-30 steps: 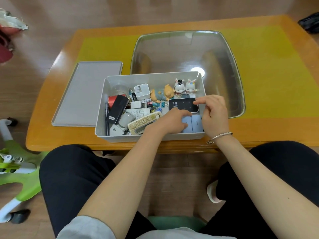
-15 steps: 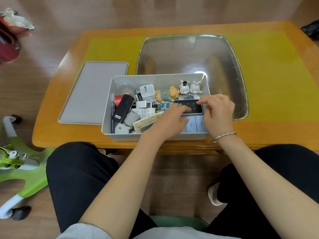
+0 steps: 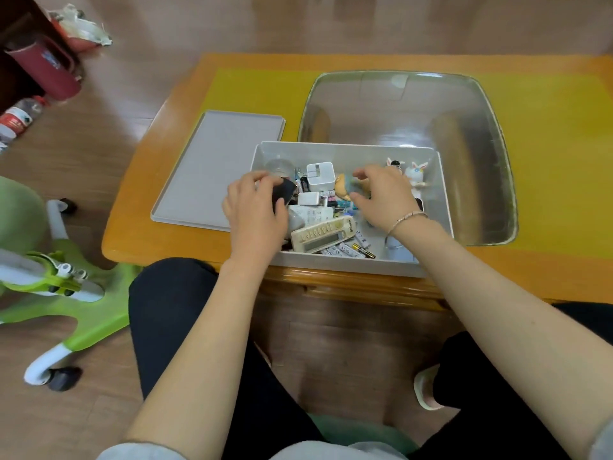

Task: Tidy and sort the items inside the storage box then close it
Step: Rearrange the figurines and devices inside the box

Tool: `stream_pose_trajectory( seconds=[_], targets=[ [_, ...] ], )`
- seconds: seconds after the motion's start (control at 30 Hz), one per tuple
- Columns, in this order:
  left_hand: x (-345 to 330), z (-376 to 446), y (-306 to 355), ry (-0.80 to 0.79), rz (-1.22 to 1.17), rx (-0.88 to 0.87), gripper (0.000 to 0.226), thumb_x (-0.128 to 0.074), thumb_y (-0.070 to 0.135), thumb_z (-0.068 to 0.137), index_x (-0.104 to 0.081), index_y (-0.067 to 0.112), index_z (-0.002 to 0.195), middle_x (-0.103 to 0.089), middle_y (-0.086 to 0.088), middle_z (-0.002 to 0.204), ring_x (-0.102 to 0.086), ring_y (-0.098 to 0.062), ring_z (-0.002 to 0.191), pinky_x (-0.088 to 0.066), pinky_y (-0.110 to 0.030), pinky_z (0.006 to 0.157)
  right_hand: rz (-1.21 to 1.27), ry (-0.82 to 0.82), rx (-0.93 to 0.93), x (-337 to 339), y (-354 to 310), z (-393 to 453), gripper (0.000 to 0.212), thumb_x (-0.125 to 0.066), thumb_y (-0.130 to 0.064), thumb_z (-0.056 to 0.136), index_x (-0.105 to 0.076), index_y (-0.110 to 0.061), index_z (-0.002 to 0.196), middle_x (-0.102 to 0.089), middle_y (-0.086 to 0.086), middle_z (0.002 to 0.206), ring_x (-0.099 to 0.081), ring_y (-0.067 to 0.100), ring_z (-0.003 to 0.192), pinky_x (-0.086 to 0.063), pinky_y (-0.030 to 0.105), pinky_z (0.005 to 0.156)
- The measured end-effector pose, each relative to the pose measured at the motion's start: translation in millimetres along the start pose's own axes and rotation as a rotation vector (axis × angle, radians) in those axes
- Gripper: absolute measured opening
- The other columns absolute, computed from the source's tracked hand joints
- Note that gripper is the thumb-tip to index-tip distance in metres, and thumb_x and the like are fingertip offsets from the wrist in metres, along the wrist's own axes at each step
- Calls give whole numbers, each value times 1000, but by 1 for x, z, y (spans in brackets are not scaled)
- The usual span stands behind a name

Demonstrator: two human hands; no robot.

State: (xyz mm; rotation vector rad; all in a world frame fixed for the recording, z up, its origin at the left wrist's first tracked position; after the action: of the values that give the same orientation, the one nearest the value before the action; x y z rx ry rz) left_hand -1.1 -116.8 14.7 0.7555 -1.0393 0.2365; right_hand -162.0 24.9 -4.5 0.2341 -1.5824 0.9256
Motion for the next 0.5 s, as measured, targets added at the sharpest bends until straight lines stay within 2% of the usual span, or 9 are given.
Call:
stream_pose_trajectory(
  seconds=[0.1, 0.17, 0.3, 0.4, 0.5],
  targets=[
    [-7, 0, -25, -37, 44, 129, 50, -57, 18, 90, -42, 18, 138, -37, -9, 143, -35, -30, 128, -33, -46, 103, -82, -37, -9, -14, -11, 25, 37, -58, -38, 87, -58, -16, 118, -64, 8, 114, -50, 31, 113, -37, 40, 97],
    [-14, 0, -28, -74, 32, 127, 52, -53, 18, 93, -36, 17, 142, -36, -9, 143, -39, -29, 126, -41, -44, 98, -160, -57, -6, -22, -18, 39, 36, -58, -44, 86, -60, -16, 109, -65, 8, 107, -51, 31, 108, -36, 39, 91],
    [-17, 0, -27, -60, 39, 124, 51, -52, 21, 94, -36, 19, 142, -36, -8, 144, -47, -27, 119, -49, -40, 87, -221, -65, -36, -36, -25, 55, 43, -55, -60, 82, -52, -17, 81, -65, 11, 96, -54, 32, 99, -36, 36, 77],
    [-18, 0, -29, -57, 75, 131, 49, -52, 23, 93, -39, 18, 140, -35, -7, 144, -49, -26, 116, -49, -39, 84, -229, -15, -65, -39, -33, 60, 53, -54, -70, 76, -52, -17, 79, -64, 12, 94, -54, 34, 99, -36, 36, 73],
    [-18, 0, -32, -58, 74, 140, 41, -50, 25, 95, -48, 18, 135, -35, -5, 145, -49, -24, 116, -49, -38, 84, -253, 34, -83, -37, -39, 64, 53, -58, -70, 72, -48, -18, 74, -65, 10, 89, -56, 33, 95, -38, 36, 76]
  ],
)
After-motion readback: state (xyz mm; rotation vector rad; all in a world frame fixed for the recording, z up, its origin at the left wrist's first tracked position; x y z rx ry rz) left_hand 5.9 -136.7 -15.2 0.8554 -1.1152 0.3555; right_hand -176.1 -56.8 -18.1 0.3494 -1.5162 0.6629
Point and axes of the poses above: each hand's wrist, its own z-axis towards the middle knuckle, its own x-axis out of the back of the hand, y = z × x, the point moved 9 cm from there along z, towards the middle knuckle
